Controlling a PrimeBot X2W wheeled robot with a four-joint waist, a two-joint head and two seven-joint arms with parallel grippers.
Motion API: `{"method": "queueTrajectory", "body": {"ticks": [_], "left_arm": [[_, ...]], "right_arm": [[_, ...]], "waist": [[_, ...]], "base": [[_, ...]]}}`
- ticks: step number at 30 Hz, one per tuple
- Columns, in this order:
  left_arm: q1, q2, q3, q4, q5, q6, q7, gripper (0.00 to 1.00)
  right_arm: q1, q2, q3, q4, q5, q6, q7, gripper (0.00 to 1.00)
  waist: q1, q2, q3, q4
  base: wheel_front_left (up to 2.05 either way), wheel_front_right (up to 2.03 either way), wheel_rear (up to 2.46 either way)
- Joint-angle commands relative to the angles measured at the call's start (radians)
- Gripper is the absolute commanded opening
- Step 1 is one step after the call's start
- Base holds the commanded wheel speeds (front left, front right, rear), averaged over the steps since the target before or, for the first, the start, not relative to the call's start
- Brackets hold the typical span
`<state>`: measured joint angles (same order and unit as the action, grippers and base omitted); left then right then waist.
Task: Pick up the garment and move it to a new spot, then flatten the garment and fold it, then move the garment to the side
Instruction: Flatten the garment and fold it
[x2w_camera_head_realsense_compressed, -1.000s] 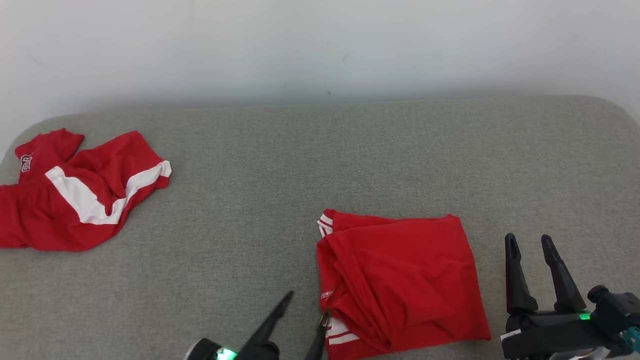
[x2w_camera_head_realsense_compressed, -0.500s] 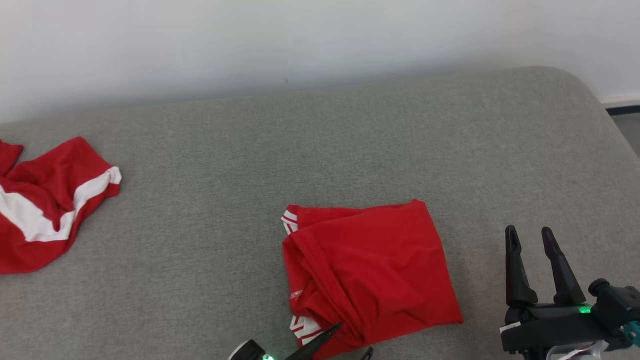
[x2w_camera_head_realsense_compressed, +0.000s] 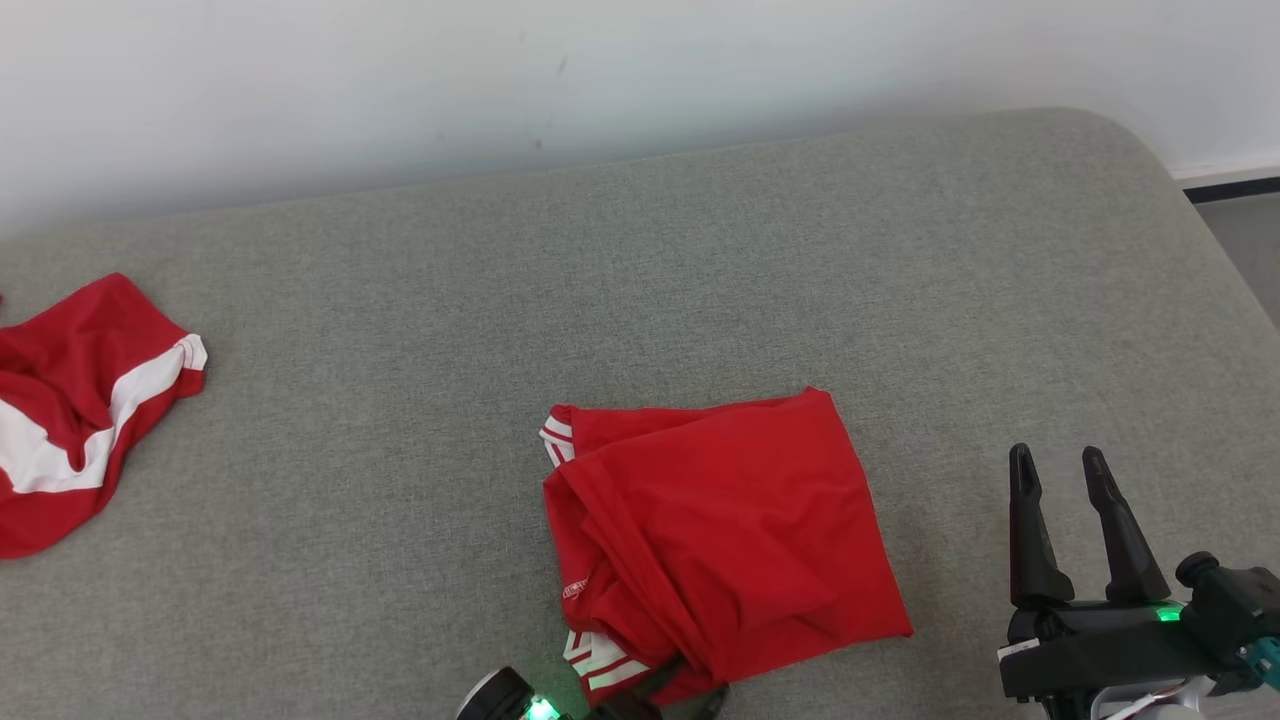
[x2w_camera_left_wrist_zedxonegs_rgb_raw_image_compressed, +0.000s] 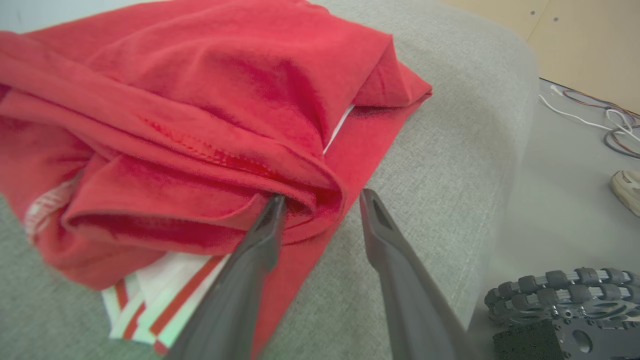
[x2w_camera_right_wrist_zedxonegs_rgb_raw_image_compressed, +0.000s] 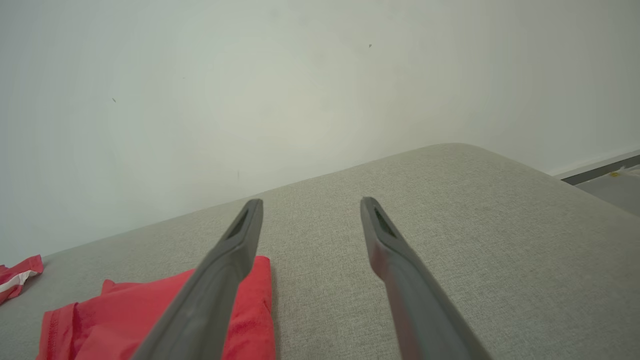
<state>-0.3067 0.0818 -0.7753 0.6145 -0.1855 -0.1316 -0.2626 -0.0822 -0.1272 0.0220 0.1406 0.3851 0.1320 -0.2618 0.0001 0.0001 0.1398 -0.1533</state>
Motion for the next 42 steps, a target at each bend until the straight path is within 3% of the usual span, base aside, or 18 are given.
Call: {"method": "queueTrajectory", "body": {"ticks": [1,11,22,29,30,31,32,42], "left_arm": [[-0.015,-0.005,-0.001,0.015,-0.006,0.003,-0.003,0.0],[-0.018,-0.022,0.035,-0.013,-0.016,0.008,-0.003,0.0],[0.075,0.07,0.102,-0.171,0.006,0.029,-0.003,0.0],[0.125,0.052,0.093,-0.158,-0.015,0.023,-0.003,0.0],[0.128,0.053,0.09,-0.149,-0.013,0.022,-0.003,0.14],[0.129,0.05,0.093,-0.147,-0.013,0.022,-0.003,0.65],[0.131,0.046,0.097,-0.145,-0.014,0.024,-0.003,1.0],[0.185,0.061,0.247,-0.289,-0.024,0.097,-0.003,1.0]], "right_arm": [[-0.009,-0.002,0.003,-0.002,-0.008,-0.003,-0.004,1.0],[0.004,-0.006,0.0,-0.001,-0.006,-0.003,-0.004,1.0],[0.033,-0.004,-0.019,0.009,0.002,-0.003,-0.004,1.0],[0.036,-0.006,-0.013,0.019,0.006,-0.003,-0.004,1.0],[0.036,-0.007,-0.013,0.022,0.007,-0.003,-0.004,1.0],[0.035,-0.009,-0.013,0.024,0.008,-0.003,-0.004,1.0],[0.034,-0.011,-0.013,0.025,0.009,-0.003,-0.004,1.0],[0.037,-0.014,-0.029,0.019,0.012,-0.003,-0.004,1.0]], "waist": [[-0.0001,-0.0001,0.0,0.004],[-0.0001,-0.0001,-0.015,0.026],[-0.0001,-0.0001,-0.052,0.085],[-0.0001,-0.0001,-0.057,0.099],[-0.0001,-0.0001,-0.057,0.1],[-0.0001,-0.0001,-0.057,0.1],[-0.0001,-0.0001,-0.058,0.1],[-0.0001,-0.0001,-0.07,0.111]], "base": [[0.0,0.0,0.0],[0.0,0.0,0.0],[0.0,0.0,0.0],[0.0,0.0,0.0],[0.0,0.0,0.0],[0.0,0.0,0.0],[0.0,0.0,0.0],[0.0,0.0,0.0]]}}
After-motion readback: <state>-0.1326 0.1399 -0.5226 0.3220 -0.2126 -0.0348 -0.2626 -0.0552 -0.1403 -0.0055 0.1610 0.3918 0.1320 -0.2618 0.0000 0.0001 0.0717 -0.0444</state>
